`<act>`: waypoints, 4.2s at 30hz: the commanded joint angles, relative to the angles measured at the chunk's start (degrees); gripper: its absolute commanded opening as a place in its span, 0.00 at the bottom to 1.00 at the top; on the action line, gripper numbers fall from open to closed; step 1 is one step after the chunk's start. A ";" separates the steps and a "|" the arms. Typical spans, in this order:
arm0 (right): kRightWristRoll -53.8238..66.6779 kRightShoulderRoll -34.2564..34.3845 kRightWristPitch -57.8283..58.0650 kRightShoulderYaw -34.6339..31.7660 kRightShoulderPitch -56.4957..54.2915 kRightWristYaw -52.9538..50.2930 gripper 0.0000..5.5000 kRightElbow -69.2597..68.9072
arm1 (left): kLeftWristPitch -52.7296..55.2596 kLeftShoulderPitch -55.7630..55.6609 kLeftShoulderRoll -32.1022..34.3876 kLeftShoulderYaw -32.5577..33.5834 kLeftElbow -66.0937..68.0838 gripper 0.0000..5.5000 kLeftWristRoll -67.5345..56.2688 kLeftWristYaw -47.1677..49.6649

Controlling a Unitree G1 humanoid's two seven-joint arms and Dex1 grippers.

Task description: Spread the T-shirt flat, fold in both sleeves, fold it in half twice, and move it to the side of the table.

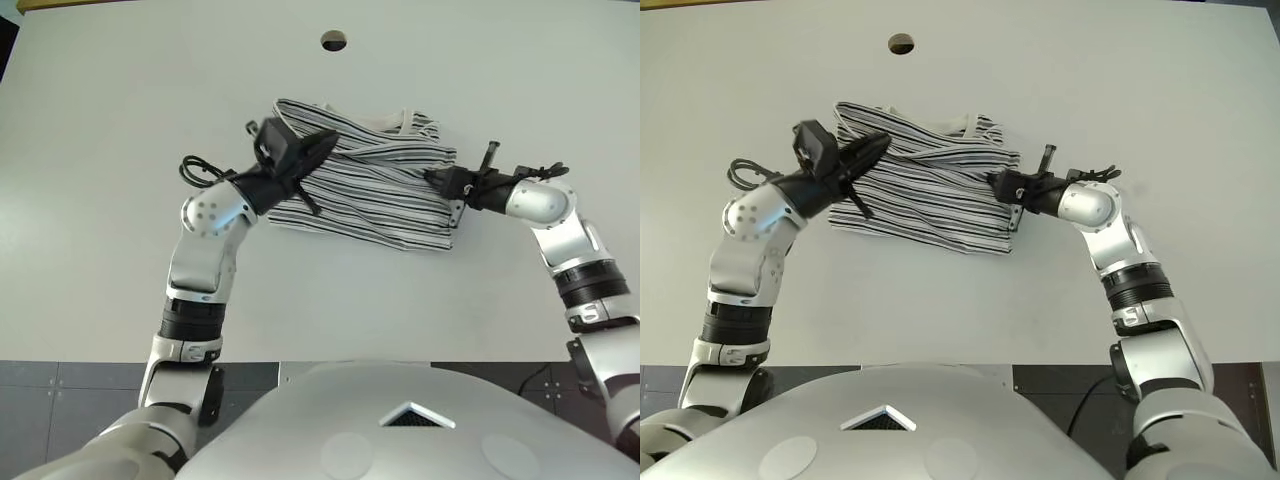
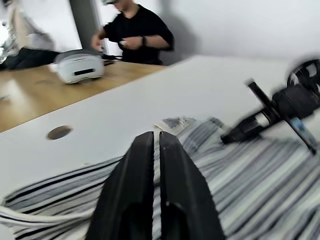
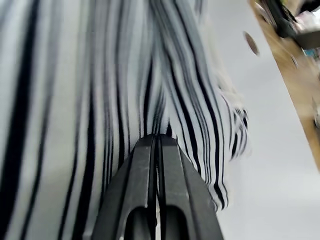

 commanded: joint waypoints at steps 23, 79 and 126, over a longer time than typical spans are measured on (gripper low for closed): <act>16.20 -10.57 15.60 -0.10 20.92 16.36 0.02 -41.38 | -2.70 0.93 17.63 -6.44 6.96 0.02 14.55 -5.16; 14.51 -9.30 13.89 6.02 18.89 21.06 0.02 -30.96 | -12.76 12.05 29.75 -9.77 -4.44 0.02 9.50 -20.23; -20.48 -17.84 -33.50 -1.01 24.69 -4.69 0.37 -34.18 | -33.65 30.64 36.70 -7.79 -4.87 0.47 17.95 -11.55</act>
